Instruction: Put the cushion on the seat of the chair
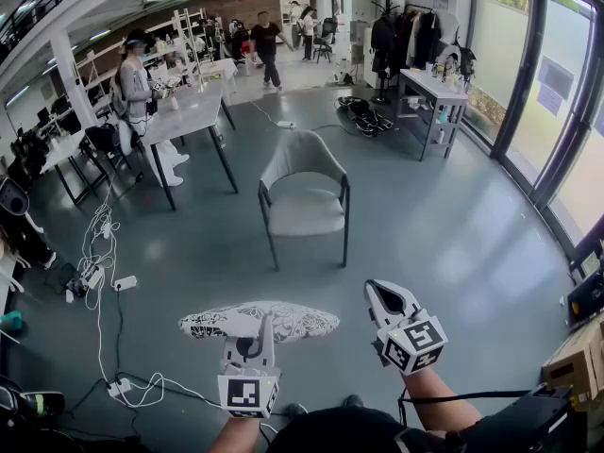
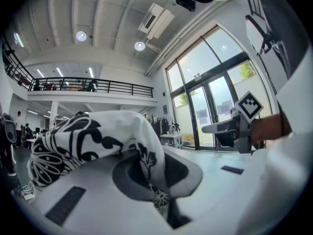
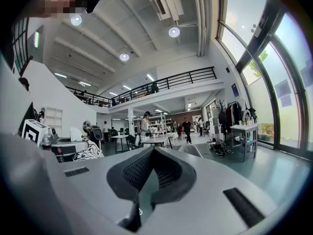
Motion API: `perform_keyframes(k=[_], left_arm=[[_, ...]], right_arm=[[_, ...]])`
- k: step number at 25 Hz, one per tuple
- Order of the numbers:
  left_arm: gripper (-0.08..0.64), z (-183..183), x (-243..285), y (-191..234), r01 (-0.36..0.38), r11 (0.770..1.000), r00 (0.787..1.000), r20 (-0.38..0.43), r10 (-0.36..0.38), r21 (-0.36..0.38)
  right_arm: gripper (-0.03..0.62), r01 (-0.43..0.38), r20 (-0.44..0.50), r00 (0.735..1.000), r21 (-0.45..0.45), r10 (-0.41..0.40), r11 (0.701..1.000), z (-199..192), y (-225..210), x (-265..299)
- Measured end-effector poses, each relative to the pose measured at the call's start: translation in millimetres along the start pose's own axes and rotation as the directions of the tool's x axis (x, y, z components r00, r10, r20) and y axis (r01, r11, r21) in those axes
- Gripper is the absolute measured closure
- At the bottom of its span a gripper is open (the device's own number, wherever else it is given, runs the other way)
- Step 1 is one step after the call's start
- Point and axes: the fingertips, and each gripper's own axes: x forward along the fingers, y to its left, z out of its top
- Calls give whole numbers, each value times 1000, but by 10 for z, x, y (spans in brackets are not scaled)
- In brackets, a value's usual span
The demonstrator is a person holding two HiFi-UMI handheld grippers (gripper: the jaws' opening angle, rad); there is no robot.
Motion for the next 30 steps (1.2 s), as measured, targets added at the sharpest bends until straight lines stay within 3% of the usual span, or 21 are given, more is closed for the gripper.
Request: perform_keyframes(k=[22,30], left_arm=[[543,-103,-197,426,-25,1000,1000,2,25,-11],[543,-164,-326,769,8,1000,1000,16,-8,-25]], right_arm=[[583,-17,-6,1000,2,17,1000,-50,384,225],[582,6,10,1000,-6,-6,1000,-16,728,390]])
